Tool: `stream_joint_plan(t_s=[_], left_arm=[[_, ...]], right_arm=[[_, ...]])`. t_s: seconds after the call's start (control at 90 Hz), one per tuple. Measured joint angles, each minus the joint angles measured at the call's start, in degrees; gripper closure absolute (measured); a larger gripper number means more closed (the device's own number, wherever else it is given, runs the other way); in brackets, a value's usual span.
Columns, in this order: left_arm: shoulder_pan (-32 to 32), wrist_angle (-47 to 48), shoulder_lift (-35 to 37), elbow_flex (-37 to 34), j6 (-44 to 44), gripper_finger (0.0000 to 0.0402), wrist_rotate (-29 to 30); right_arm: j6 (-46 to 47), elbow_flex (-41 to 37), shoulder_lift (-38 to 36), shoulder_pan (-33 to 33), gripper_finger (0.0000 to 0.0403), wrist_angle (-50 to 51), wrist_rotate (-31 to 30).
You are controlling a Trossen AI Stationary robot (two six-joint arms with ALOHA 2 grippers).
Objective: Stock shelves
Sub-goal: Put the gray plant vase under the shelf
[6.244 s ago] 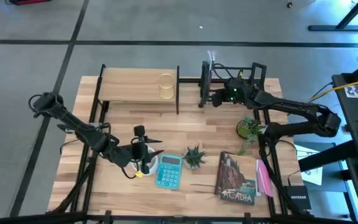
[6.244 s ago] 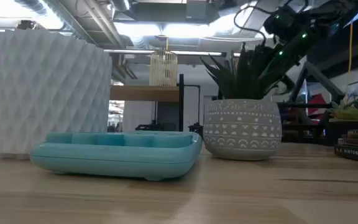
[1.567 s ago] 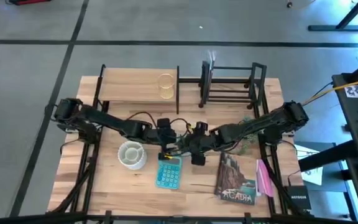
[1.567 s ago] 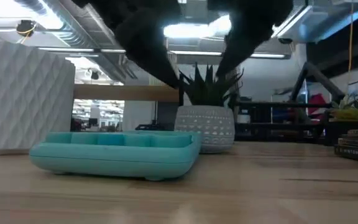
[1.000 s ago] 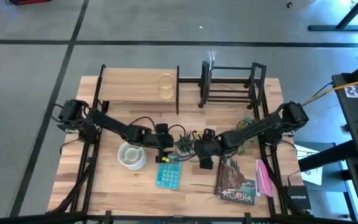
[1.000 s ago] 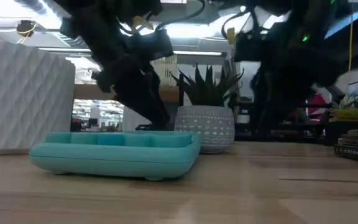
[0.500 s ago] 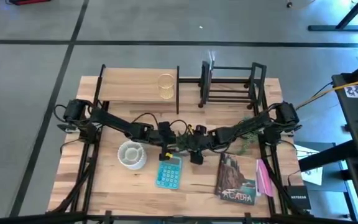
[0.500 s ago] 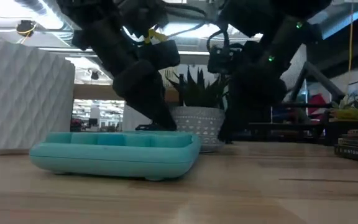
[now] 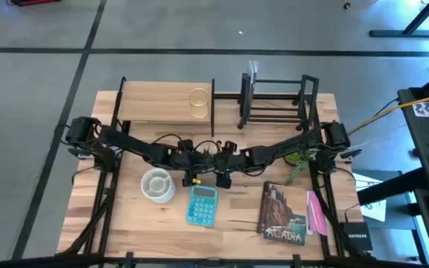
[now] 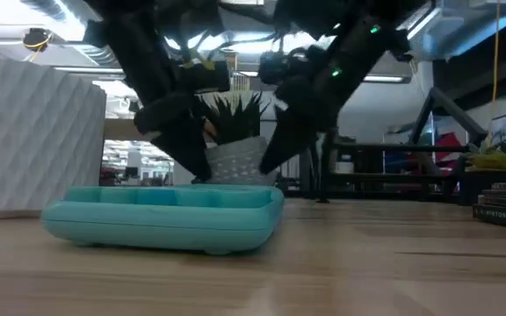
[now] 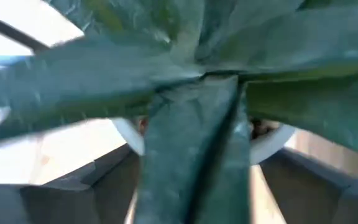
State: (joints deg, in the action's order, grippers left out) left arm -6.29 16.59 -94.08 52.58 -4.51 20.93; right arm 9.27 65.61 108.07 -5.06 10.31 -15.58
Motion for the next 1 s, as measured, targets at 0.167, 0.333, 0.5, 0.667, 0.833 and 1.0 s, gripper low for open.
stream_joint_plan(t_s=[0.167,0.333,0.5,0.667,0.833,1.0], left_arm=[[1.19,4.12,0.08,0.13,-0.14,0.0107,3.71],[2.45,6.81,0.08,0.21,0.14,0.0107,6.02],[4.2,9.6,0.12,0.39,0.01,0.0107,8.16],[6.24,8.4,0.12,0.39,0.69,0.0107,9.68],[8.62,7.06,0.12,0.54,0.36,0.0107,9.79],[10.11,6.17,0.16,0.59,-0.02,0.0107,9.96]], right_arm=[[-1.04,3.35,3.49,2.37,0.0109,-0.42,-0.23],[-1.23,6.23,5.79,4.27,0.0109,-0.38,-0.31],[-0.61,7.65,7.19,5.61,0.0109,-1.84,-1.85],[2.01,7.68,7.37,7.15,0.0109,-2.47,-3.52],[4.48,7.79,7.37,7.94,0.0109,-3.57,-5.96],[4.71,7.97,7.35,7.76,0.0109,-4.11,-8.66]])
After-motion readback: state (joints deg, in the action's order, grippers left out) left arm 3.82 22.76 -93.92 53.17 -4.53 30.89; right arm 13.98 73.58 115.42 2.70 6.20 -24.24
